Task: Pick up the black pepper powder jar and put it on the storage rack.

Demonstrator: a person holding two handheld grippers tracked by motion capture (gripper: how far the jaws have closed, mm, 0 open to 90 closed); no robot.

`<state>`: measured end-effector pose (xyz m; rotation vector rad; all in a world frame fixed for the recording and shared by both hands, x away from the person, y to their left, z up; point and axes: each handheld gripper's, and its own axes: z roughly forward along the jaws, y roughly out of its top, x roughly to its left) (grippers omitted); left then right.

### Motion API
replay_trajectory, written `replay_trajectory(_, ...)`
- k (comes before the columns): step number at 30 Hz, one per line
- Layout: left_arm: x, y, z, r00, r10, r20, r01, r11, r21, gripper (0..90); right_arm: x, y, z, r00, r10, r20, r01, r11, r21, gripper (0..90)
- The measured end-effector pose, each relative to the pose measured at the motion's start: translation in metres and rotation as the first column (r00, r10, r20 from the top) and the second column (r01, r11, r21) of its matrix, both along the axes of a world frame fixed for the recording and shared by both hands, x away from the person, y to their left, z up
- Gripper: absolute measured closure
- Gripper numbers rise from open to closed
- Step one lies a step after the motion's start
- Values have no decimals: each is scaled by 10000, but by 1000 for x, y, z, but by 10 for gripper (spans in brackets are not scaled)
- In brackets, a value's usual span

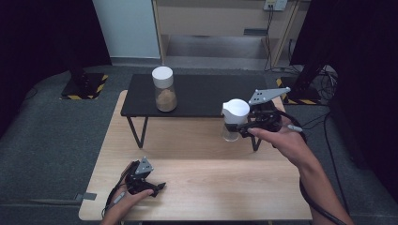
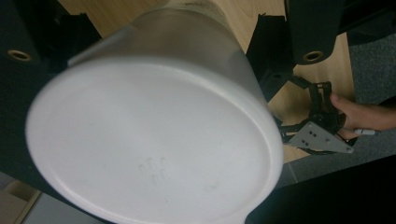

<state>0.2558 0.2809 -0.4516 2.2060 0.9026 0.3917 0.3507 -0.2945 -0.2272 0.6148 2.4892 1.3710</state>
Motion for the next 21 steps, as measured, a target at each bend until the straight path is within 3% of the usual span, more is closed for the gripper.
replay_trajectory(21,0,0,0,10000,-13,6,13,10000,-3,0,22,11,19,9998,-199,79,199,9998,-13,315)
